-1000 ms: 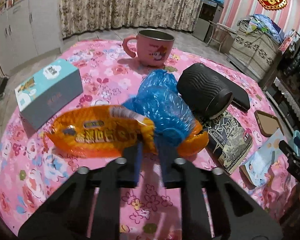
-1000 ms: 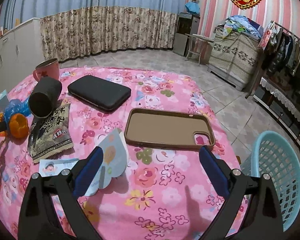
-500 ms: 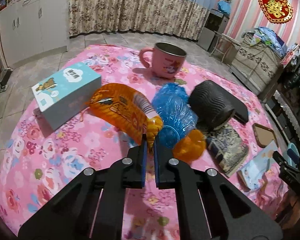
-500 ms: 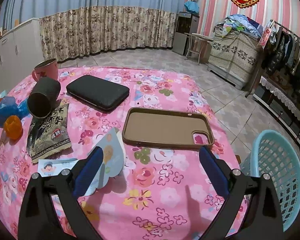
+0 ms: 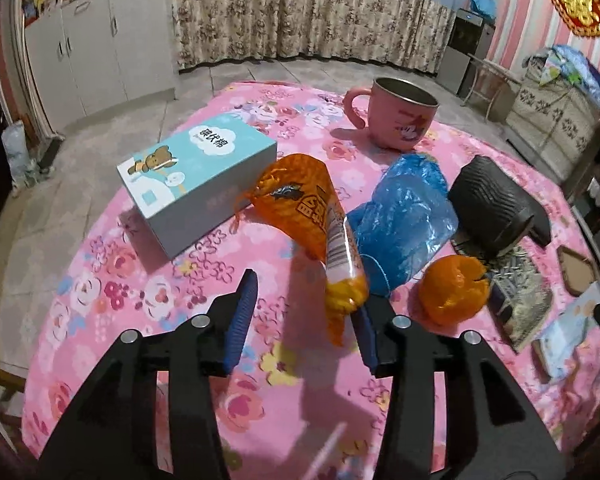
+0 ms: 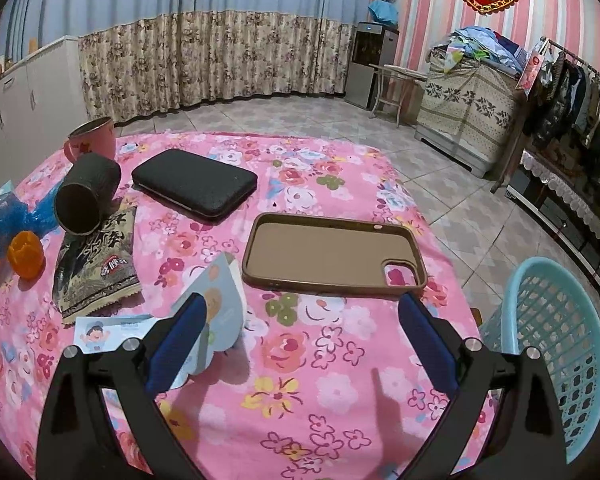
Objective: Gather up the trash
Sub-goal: 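Lift the orange snack bag off the bedspread with the left tool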
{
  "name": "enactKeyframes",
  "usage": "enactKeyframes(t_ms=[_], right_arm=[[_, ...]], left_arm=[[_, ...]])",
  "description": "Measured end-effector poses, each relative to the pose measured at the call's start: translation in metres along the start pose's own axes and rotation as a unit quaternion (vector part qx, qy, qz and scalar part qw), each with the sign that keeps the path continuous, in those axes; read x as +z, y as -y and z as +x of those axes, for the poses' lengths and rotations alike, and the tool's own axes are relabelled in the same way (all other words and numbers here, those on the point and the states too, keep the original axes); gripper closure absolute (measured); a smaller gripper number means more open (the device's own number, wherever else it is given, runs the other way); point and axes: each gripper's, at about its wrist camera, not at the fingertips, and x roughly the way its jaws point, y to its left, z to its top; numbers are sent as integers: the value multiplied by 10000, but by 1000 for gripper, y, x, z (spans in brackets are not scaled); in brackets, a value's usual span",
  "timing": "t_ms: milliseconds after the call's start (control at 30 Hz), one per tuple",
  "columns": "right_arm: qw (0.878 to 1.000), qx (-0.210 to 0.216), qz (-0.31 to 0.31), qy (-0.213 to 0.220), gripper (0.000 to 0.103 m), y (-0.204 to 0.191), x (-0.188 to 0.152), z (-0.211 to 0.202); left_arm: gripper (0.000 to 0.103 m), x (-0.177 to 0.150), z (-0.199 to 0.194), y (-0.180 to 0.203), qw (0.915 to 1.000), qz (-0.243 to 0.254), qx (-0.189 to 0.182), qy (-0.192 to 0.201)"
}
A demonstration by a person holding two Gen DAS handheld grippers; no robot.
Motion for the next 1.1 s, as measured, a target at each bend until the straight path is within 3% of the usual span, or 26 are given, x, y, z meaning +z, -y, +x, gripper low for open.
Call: enactKeyframes(t_ms=[400, 700, 933, 1000, 1100], right_arm=[[10000, 34, -3, -5, 8, -2, 1, -2], [10000, 38, -54, -19, 8, -4, -1, 0], [10000, 39, -32, -28, 8, -4, -1, 0], [10000, 41, -31, -25, 8, -4, -1, 0], [10000, 68, -13, -31, 8, -3, -2, 1]], left_arm=[[59, 7, -18, -10, 9992, -166, -223, 292], [72, 1, 12, 1, 9993, 62, -284, -219], [73, 5, 24, -11, 9991, -199, -281, -255], [92, 7, 27, -9, 9991, -182, -299, -241], [99, 9, 19, 0, 9992, -14, -383, -107]])
